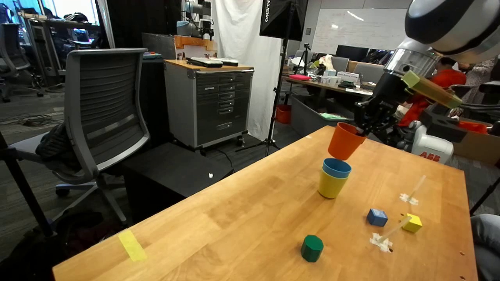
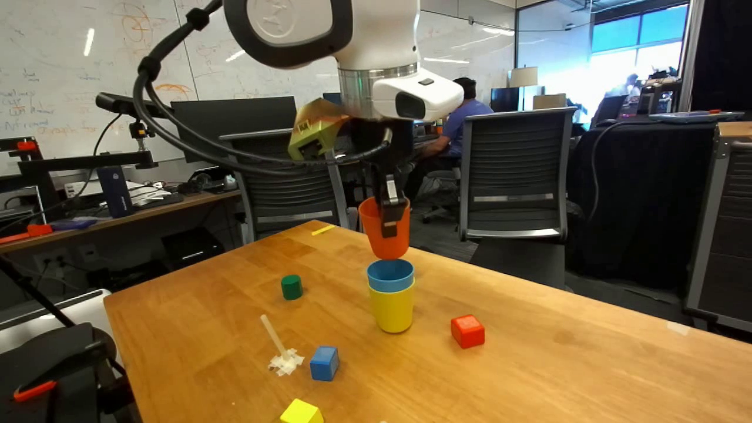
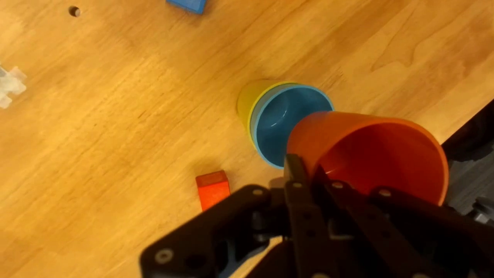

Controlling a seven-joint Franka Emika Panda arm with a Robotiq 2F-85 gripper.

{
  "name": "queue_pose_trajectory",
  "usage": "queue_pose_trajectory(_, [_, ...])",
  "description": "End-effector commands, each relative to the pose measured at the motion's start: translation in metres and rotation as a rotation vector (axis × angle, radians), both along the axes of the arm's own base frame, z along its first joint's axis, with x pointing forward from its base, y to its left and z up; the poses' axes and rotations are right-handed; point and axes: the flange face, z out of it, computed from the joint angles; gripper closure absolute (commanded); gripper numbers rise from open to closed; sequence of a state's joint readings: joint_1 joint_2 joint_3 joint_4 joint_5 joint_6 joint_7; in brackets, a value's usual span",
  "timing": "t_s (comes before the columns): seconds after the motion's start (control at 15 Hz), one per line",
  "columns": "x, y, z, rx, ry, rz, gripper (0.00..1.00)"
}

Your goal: Stack up the cups

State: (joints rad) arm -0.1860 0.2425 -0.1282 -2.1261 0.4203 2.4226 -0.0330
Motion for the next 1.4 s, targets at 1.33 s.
queue_pose_trajectory(1.33, [-0.001,0.002,-0.010,-0.014,0.037,-0.015,0.99])
